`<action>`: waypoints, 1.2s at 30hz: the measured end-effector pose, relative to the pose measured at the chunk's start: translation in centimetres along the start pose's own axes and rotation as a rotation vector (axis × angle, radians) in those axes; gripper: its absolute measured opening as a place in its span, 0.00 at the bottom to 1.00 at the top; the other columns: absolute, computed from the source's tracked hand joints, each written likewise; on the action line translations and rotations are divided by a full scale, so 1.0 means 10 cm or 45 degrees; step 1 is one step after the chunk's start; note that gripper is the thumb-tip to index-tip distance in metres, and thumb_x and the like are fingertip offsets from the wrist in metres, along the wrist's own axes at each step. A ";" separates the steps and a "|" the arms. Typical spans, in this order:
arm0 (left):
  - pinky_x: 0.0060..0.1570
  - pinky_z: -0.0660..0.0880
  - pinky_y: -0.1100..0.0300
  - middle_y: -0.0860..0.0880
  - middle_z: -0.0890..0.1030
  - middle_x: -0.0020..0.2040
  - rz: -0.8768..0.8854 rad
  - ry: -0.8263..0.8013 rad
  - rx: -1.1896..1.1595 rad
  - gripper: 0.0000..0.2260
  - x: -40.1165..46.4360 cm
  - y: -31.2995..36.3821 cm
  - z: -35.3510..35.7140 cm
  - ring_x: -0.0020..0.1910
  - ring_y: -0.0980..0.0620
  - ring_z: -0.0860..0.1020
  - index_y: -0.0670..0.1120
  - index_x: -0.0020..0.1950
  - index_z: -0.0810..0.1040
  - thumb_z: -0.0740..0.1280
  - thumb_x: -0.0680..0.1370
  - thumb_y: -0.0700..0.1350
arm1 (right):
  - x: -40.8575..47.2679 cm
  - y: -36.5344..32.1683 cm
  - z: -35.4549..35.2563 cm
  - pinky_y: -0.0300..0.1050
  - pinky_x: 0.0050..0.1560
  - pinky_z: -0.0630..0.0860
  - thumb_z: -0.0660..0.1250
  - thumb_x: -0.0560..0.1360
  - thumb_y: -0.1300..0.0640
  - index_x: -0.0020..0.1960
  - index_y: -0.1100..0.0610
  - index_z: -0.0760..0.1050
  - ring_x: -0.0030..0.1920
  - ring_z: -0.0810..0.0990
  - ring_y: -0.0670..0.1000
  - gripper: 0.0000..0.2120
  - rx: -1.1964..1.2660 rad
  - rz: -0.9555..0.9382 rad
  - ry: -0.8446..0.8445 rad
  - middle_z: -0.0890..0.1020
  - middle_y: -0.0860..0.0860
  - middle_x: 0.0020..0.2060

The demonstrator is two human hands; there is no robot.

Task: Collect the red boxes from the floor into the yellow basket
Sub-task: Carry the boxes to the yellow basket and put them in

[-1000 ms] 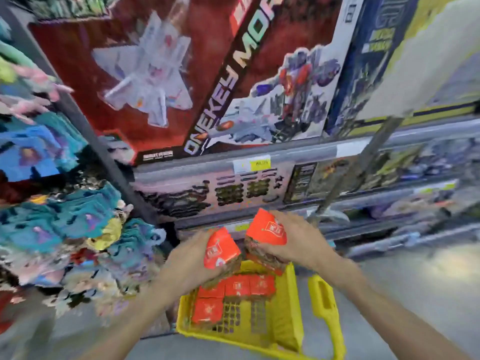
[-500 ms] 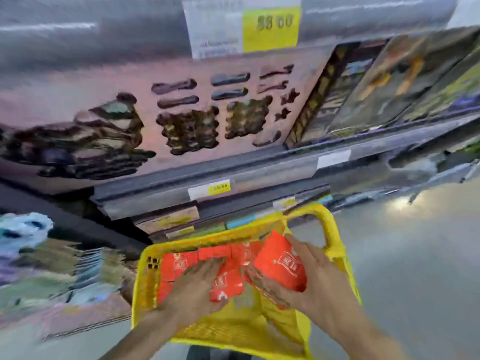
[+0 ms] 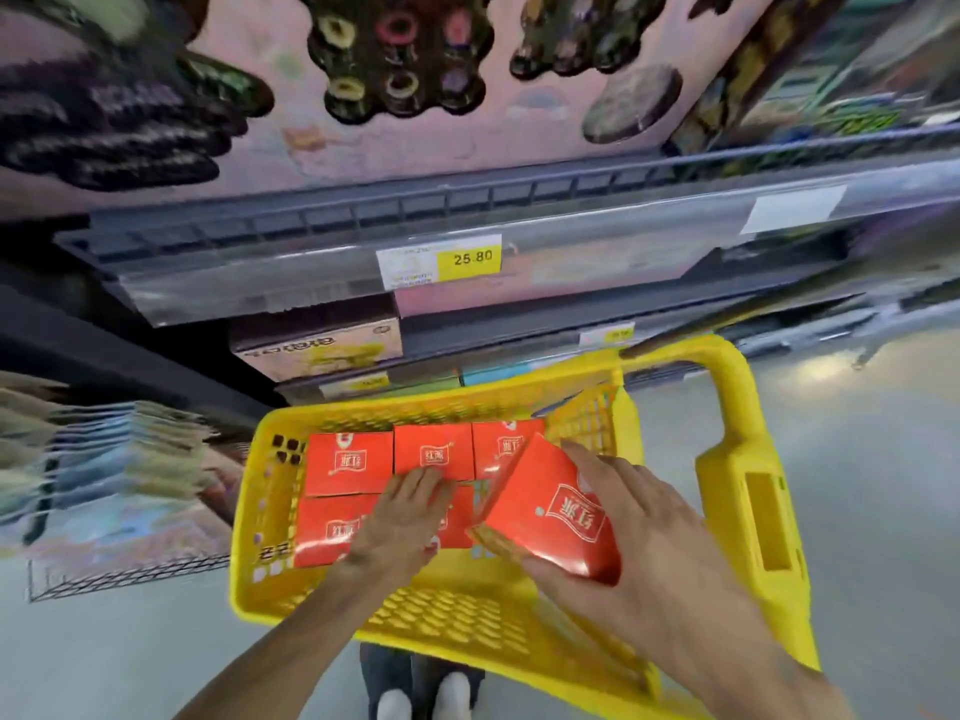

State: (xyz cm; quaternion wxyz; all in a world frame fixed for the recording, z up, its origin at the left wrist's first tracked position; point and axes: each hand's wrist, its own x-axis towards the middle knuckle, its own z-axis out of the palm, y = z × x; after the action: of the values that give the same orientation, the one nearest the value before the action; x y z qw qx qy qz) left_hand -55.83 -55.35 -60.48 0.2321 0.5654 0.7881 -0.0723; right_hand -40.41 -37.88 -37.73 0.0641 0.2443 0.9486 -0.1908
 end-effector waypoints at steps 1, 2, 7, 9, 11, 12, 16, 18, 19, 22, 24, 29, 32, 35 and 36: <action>0.57 0.75 0.46 0.42 0.74 0.62 -0.008 0.023 -0.003 0.41 -0.02 0.00 0.04 0.60 0.41 0.73 0.44 0.68 0.74 0.80 0.59 0.56 | 0.02 0.01 0.05 0.48 0.52 0.79 0.63 0.65 0.26 0.73 0.49 0.66 0.53 0.80 0.50 0.43 -0.036 -0.008 -0.004 0.79 0.45 0.57; 0.58 0.74 0.45 0.41 0.74 0.63 -0.012 0.033 -0.008 0.41 -0.04 0.01 0.07 0.61 0.40 0.72 0.43 0.69 0.72 0.81 0.60 0.55 | 0.06 0.02 0.12 0.49 0.51 0.79 0.62 0.65 0.26 0.73 0.50 0.66 0.51 0.81 0.51 0.43 -0.078 -0.012 -0.029 0.80 0.46 0.56; 0.59 0.73 0.45 0.41 0.72 0.63 -0.072 0.004 -0.019 0.42 -0.13 0.01 0.06 0.61 0.41 0.71 0.44 0.72 0.69 0.81 0.63 0.53 | 0.26 0.15 0.59 0.53 0.50 0.82 0.68 0.62 0.28 0.73 0.55 0.65 0.50 0.82 0.55 0.48 -0.314 -0.174 -0.285 0.80 0.52 0.55; 0.62 0.71 0.45 0.41 0.70 0.63 -0.090 0.008 -0.038 0.41 -0.16 0.01 0.04 0.63 0.41 0.69 0.46 0.75 0.65 0.79 0.67 0.53 | 0.34 0.20 0.79 0.53 0.50 0.81 0.73 0.59 0.31 0.72 0.57 0.66 0.50 0.82 0.56 0.50 -0.402 -0.268 -0.363 0.79 0.53 0.55; 0.64 0.68 0.45 0.42 0.67 0.65 -0.096 0.012 -0.036 0.39 -0.17 0.01 0.04 0.64 0.42 0.66 0.46 0.77 0.61 0.76 0.71 0.53 | 0.41 0.19 0.92 0.54 0.54 0.80 0.75 0.59 0.33 0.72 0.58 0.66 0.53 0.80 0.56 0.50 -0.442 -0.316 -0.430 0.77 0.54 0.57; 0.64 0.67 0.45 0.42 0.66 0.65 -0.100 0.023 -0.031 0.39 -0.17 0.02 0.04 0.64 0.42 0.65 0.47 0.77 0.60 0.75 0.72 0.53 | 0.44 0.17 0.98 0.55 0.58 0.77 0.75 0.61 0.35 0.74 0.58 0.64 0.56 0.79 0.57 0.49 -0.447 -0.342 -0.458 0.75 0.54 0.60; 0.65 0.66 0.45 0.42 0.66 0.65 -0.106 0.015 -0.044 0.39 -0.18 0.01 0.03 0.65 0.41 0.65 0.47 0.77 0.59 0.74 0.72 0.53 | 0.55 0.16 1.16 0.53 0.71 0.63 0.71 0.69 0.42 0.77 0.56 0.55 0.67 0.70 0.56 0.44 -0.394 -0.344 -0.532 0.67 0.53 0.68; 0.65 0.67 0.45 0.41 0.67 0.65 -0.106 0.047 -0.032 0.39 -0.19 0.00 0.05 0.65 0.41 0.66 0.46 0.77 0.59 0.75 0.72 0.53 | 0.59 0.21 1.23 0.52 0.73 0.59 0.71 0.69 0.43 0.76 0.56 0.56 0.69 0.67 0.55 0.43 -0.407 -0.337 -0.521 0.68 0.52 0.68; 0.65 0.67 0.45 0.41 0.67 0.65 -0.102 0.057 -0.036 0.39 -0.19 0.01 0.05 0.65 0.41 0.66 0.46 0.77 0.59 0.75 0.72 0.53 | 0.62 0.23 1.27 0.52 0.73 0.59 0.71 0.68 0.43 0.76 0.56 0.58 0.68 0.67 0.55 0.42 -0.425 -0.333 -0.516 0.70 0.52 0.67; 0.65 0.67 0.44 0.41 0.67 0.66 -0.108 0.079 -0.036 0.39 -0.19 0.00 0.08 0.66 0.41 0.66 0.46 0.77 0.60 0.75 0.72 0.53 | 0.69 0.25 1.44 0.53 0.69 0.62 0.73 0.65 0.42 0.73 0.55 0.63 0.65 0.68 0.55 0.42 -0.445 -0.301 -0.491 0.74 0.51 0.64; 0.65 0.67 0.44 0.41 0.67 0.66 -0.106 0.085 -0.032 0.40 -0.19 -0.01 0.09 0.66 0.41 0.66 0.46 0.77 0.61 0.75 0.71 0.53 | 0.71 0.23 1.50 0.53 0.70 0.61 0.73 0.65 0.42 0.73 0.55 0.61 0.66 0.67 0.54 0.42 -0.424 -0.294 -0.491 0.72 0.51 0.65; 0.65 0.66 0.43 0.40 0.67 0.67 -0.102 0.105 0.007 0.39 -0.22 -0.03 0.16 0.66 0.40 0.66 0.45 0.77 0.60 0.74 0.72 0.54 | 0.69 0.42 1.59 0.52 0.73 0.62 0.74 0.67 0.44 0.75 0.54 0.56 0.69 0.64 0.54 0.44 -0.274 -0.232 -0.530 0.67 0.50 0.68; 0.66 0.66 0.42 0.39 0.67 0.68 -0.111 0.107 0.025 0.38 -0.23 -0.04 0.18 0.66 0.39 0.66 0.45 0.78 0.58 0.72 0.74 0.54 | 0.67 0.45 1.78 0.52 0.73 0.64 0.75 0.67 0.49 0.76 0.56 0.55 0.69 0.63 0.54 0.44 -0.279 -0.267 -0.561 0.66 0.52 0.69; 0.66 0.65 0.42 0.39 0.67 0.68 -0.118 0.124 0.022 0.38 -0.24 -0.06 0.19 0.67 0.39 0.66 0.45 0.77 0.58 0.72 0.74 0.54 | 0.72 0.44 1.96 0.52 0.71 0.65 0.76 0.66 0.55 0.74 0.57 0.59 0.66 0.66 0.55 0.42 -0.276 -0.273 -0.496 0.68 0.53 0.66; 0.66 0.65 0.42 0.39 0.67 0.68 -0.117 0.136 0.028 0.38 -0.24 -0.06 0.20 0.66 0.39 0.66 0.45 0.78 0.58 0.73 0.74 0.54 | 0.73 0.46 2.01 0.50 0.70 0.66 0.77 0.66 0.56 0.73 0.57 0.60 0.65 0.67 0.55 0.42 -0.282 -0.264 -0.498 0.69 0.53 0.66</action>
State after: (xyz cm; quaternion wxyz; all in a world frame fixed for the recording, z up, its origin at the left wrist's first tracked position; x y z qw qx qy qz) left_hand -55.21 -58.40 -61.21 0.1799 0.5343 0.8236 -0.0613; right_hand -43.95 -38.90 -59.28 0.2529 0.0957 0.9533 -0.1348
